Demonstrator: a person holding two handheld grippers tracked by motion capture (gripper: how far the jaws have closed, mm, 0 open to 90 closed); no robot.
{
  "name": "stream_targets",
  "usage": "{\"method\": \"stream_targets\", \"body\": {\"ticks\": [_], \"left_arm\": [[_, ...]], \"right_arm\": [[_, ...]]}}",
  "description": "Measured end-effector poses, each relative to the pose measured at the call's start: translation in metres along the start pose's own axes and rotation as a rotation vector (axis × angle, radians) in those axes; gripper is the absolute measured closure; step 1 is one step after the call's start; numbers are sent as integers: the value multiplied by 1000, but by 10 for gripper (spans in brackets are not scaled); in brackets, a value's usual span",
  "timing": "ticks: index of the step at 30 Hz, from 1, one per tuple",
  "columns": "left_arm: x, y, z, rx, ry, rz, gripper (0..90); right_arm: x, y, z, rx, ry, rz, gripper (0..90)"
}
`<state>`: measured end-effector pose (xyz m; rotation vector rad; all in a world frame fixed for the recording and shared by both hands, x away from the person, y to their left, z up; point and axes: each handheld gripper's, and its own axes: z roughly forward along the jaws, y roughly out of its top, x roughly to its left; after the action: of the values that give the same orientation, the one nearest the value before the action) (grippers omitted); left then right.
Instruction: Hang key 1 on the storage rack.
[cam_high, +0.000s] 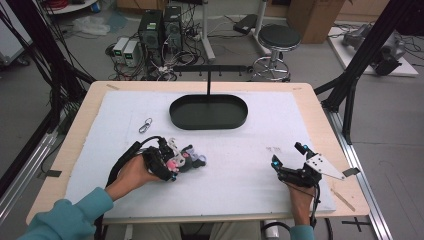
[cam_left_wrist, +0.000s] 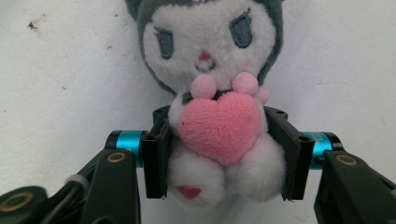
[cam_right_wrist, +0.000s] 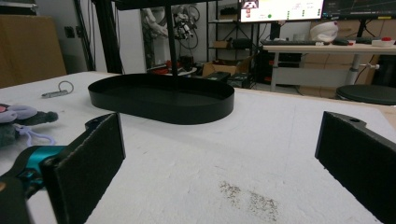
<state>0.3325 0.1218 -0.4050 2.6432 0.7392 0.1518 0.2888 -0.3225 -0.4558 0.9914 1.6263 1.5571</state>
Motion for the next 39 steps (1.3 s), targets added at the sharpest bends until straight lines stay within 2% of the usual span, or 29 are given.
{"method": "stream_targets", "body": {"ticks": [12,17,18,22,27,28,34,36,37,39], "left_arm": [[1,0,-4,-18,5,17,525],[4,-1,-10,-71,-8,0,532],[4,-1,-12,-76,-7,-1,534],[8,-2,-22,-152,8,-19,535],[11,-1,-31,-199,13,-24,535],[11,-1,-32,-220,19,-38,535],[21,0,-46,-289,36,-71,535],[28,4,-57,-318,52,-79,534],[28,4,-57,-318,52,-79,535],[32,6,-64,-354,59,-98,535]], "right_arm": [[1,0,0,3,2,6,7],[0,0,0,0,-1,2,7],[0,0,0,1,0,4,7],[0,0,0,1,0,2,7],[0,0,0,-1,0,1,7],[0,0,0,-1,0,0,7],[0,0,0,2,1,3,7],[1,0,0,2,1,2,7],[1,0,0,2,1,2,7],[0,0,0,3,1,3,7]]}}
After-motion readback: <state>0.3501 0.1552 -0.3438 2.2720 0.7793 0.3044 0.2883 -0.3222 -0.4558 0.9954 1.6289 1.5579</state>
